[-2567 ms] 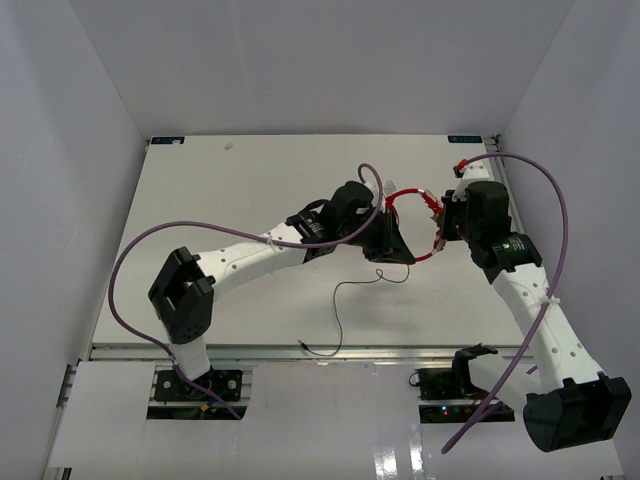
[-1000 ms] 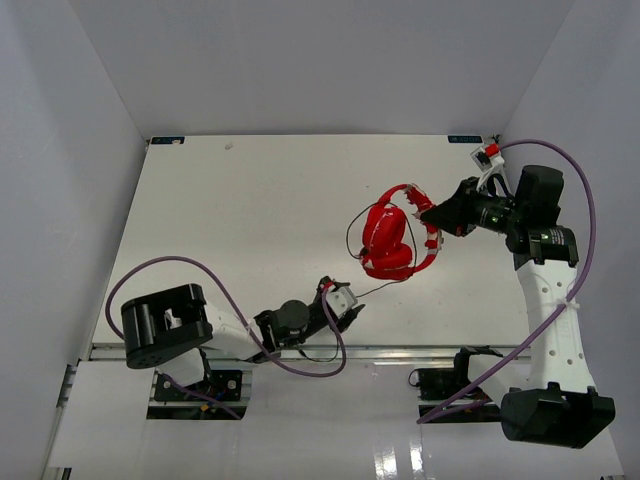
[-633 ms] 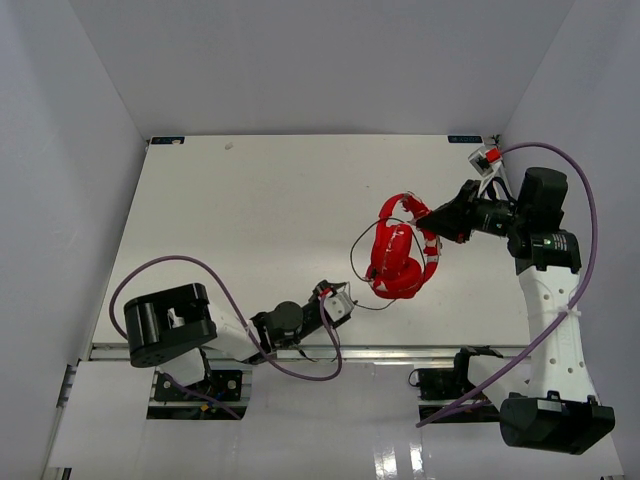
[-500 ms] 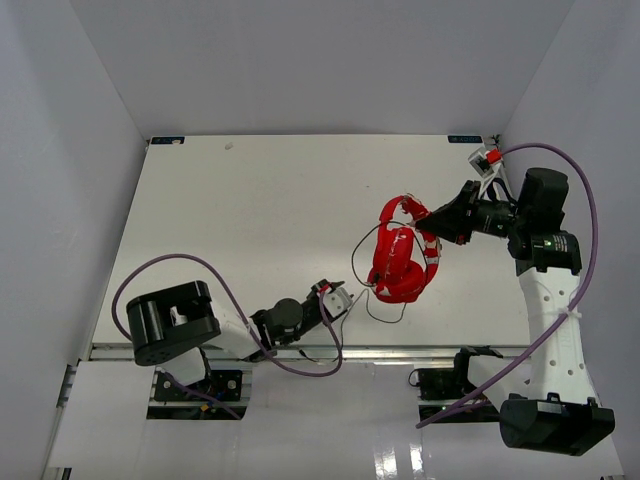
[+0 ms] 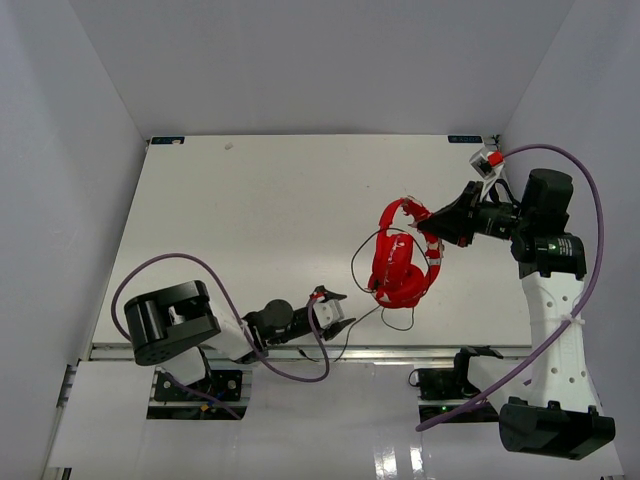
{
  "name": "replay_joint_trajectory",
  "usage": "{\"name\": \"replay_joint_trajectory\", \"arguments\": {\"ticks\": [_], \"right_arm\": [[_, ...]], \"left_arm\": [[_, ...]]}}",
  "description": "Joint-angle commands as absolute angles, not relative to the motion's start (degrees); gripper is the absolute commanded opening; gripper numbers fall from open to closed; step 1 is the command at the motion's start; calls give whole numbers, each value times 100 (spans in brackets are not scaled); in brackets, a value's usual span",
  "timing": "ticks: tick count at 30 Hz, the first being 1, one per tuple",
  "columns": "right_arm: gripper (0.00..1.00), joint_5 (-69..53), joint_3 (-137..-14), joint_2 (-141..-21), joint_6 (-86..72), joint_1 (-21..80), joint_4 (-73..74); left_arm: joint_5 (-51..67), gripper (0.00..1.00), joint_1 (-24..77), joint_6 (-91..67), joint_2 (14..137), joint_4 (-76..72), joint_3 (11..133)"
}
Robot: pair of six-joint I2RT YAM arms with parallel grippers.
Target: Wrap the headphones
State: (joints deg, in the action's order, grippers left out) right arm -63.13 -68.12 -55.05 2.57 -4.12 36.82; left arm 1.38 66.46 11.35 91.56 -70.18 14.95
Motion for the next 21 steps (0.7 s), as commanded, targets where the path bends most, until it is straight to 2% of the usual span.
{"name": "replay_joint_trajectory", "arguments": {"ticks": [1, 11, 21], "right_arm": [[8, -6500, -7075, -5587, 193, -432, 3762], [8, -6693, -7163, -5506, 115, -439, 3819], [8, -6851, -7071, -5519, 44, -439, 3692]], "left_arm": [[1123, 67, 6636, 1328, 8947, -6821, 1643], [1384, 66, 6645, 1319, 10573, -7156, 3148], [1560, 61, 6645, 787, 11262, -7896, 3541]]}}
